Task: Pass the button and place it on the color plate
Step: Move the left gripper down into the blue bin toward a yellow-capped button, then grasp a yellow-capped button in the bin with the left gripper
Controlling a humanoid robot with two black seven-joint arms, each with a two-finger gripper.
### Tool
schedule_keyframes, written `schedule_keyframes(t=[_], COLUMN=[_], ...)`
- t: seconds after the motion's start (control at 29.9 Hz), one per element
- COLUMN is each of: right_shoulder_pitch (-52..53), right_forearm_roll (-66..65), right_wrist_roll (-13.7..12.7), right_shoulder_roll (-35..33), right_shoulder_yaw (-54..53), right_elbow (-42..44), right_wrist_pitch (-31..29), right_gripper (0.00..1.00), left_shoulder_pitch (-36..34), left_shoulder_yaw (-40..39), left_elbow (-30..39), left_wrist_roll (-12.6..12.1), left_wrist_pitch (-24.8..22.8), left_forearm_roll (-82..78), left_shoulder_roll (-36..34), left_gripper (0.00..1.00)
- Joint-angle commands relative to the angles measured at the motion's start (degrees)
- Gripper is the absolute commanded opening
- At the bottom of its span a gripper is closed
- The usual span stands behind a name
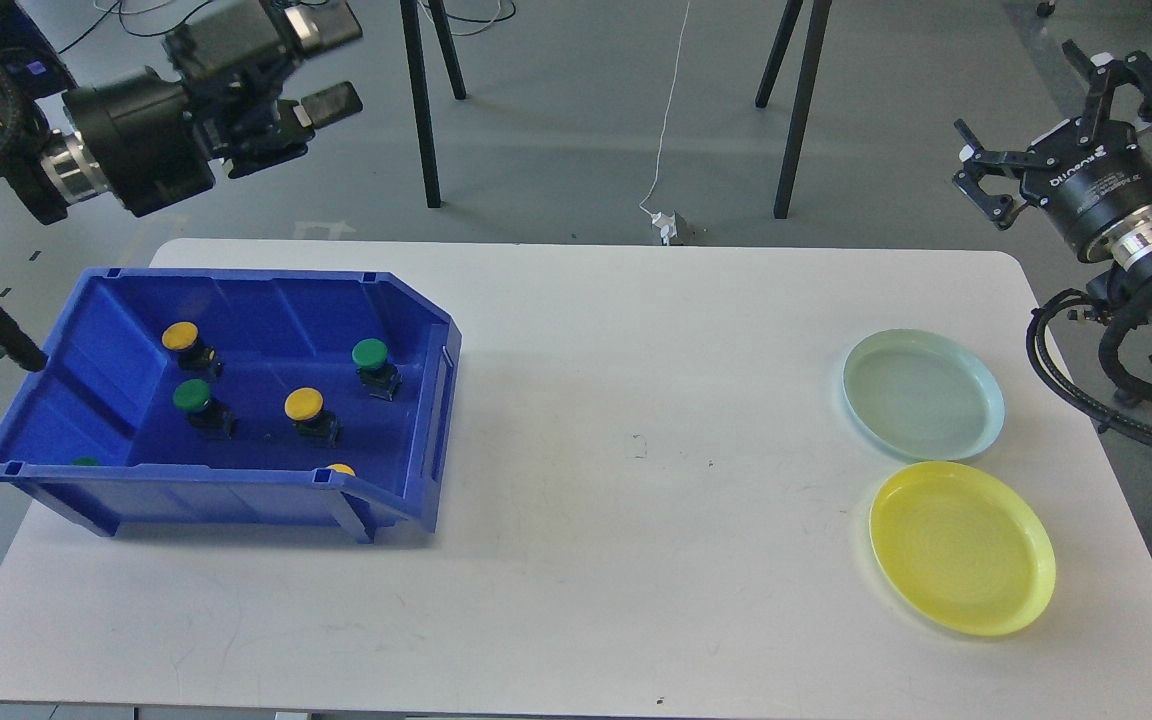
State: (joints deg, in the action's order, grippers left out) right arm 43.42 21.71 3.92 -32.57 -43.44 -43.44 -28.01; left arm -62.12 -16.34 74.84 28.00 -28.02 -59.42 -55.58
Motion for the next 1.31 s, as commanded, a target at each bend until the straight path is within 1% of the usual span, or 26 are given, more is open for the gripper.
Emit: schedule_keyframes(t=[0.0, 0.07, 0.1, 0.13, 0.2, 0.23, 0.3, 0.37, 0.67, 0.84, 1.0, 1.14, 1.27], right_shoulder_pitch=[-1.7, -2.5, -2.9, -3.2, -3.5, -3.6, -3.6, -3.6, -4.5, -4.9, -5.1, -5.2, -5.3], right_forearm_roll=[0.1, 0.1, 0.1, 0.1, 0.1, 0.1, 0.1, 0.1, 0.1, 0.1, 0.1, 0.1, 0.1], right_wrist_roll=[0.2, 0.2, 0.3, 0.4, 0.5, 0.5, 0.5, 0.5, 0.5, 0.5, 0.5, 0.5, 0.5], right_shoulder_roll=[0.0, 0.0, -0.1, 0.0, 0.0, 0.0, 0.0, 0.0, -0.3, -0.2, -0.2, -0.2, -0.2], right_shoulder_yaw=[-0.3, -0.3, -0.4, -0.3, -0.3, -0.3, -0.3, -0.3, -0.4, -0.4, -0.4, -0.4, -0.8], right_elbow=[0.0, 0.0, 0.0, 0.0, 0.1, 0.1, 0.5, 0.9, 1.1, 1.0, 1.0, 1.0, 1.0], right_wrist_pitch=[0.0, 0.0, 0.0, 0.0, 0.0, 0.0, 0.0, 0.0, 0.0, 0.0, 0.0, 0.0, 0.0], right_gripper=[0.99, 0.99, 0.99, 0.99, 0.99, 0.99, 0.99, 0.99, 0.99, 0.99, 0.99, 0.99, 0.99], left_shoulder_pitch=[-10.5, -12.9, -13.0, -12.6, -11.6, -10.0, -6.1, -4.6, -3.1, -0.9, -0.6, -0.3, 0.3], left_shoulder_yaw=[17.5, 25.2, 27.5, 29.3, 31.3, 31.4, 30.6, 30.5, 30.6, 30.9, 31.2, 31.1, 31.1], left_elbow=[2.9, 0.9, -1.7, -5.7, -12.9, -15.8, -19.5, -20.7, -22.7, -26.1, -28.7, -29.2, -31.8], left_wrist_roll=[0.0, 0.0, 0.0, 0.0, 0.0, 0.0, 0.0, 0.0, 0.0, 0.0, 0.0, 0.0, 0.0], left_wrist_pitch=[0.0, 0.0, 0.0, 0.0, 0.0, 0.0, 0.0, 0.0, 0.0, 0.0, 0.0, 1.2, 1.6], left_forearm_roll=[-16.7, -22.8, -24.4, -25.4, -26.3, -26.8, -27.5, -27.5, -27.4, -27.6, -27.5, -27.5, -27.3], left_shoulder_roll=[-3.7, -3.0, -2.1, -0.3, 4.0, 6.5, 9.4, 10.5, 13.2, 15.6, 16.2, 17.4, 18.8], left_gripper=[1.0, 1.0, 1.0, 1.0, 1.0, 1.0, 1.0, 1.0, 1.0, 0.99, 0.98, 0.98, 0.98])
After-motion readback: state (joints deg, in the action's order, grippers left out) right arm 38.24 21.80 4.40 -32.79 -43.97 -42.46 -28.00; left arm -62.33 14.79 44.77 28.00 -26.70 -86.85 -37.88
